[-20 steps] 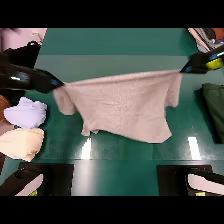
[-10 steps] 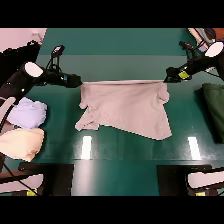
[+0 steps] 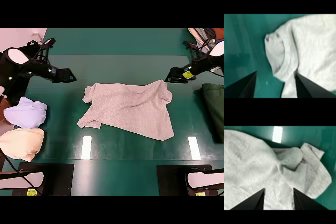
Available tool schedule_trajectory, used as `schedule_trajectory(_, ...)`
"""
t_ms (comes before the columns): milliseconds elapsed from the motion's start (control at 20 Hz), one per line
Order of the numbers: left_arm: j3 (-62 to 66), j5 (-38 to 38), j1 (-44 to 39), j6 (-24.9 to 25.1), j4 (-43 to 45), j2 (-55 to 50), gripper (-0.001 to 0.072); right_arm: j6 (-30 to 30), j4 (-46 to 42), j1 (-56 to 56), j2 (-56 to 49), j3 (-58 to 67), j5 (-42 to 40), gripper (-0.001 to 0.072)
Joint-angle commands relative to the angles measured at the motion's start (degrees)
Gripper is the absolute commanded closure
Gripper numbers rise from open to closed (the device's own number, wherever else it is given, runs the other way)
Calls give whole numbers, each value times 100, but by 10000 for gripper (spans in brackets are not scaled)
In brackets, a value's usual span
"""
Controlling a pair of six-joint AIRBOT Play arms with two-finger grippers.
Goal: Fold the shirts.
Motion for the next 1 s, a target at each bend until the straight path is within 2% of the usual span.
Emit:
schedule_trajectory(0,-369,-1051,184,0,-20,24,155,-140,2,-313,461,-358,466,302)
schedule_trajectory(350,-2566,-240,-529,15,-105,153,155,-339,20,-1217,1976,-2994,538,302)
schedule_trajectory(700,-2732,-46,-1054,2,-251,151,160,-481,48,-1554,2603,-4483,330,302)
schedule_trajectory(750,-2732,-50,-1064,4,-278,151,314,-481,50,-1526,2592,-4638,332,302)
schedule_trajectory(800,-2730,-46,-1064,7,-299,153,558,-481,44,-1467,2592,-4833,295,302)
schedule_trajectory(850,-2721,-33,-1064,11,-304,153,678,-481,48,-1414,2592,-5003,208,302)
schedule_trajectory(950,-2647,-31,-1064,4,-319,162,682,-481,48,-1246,2592,-5318,-37,301)
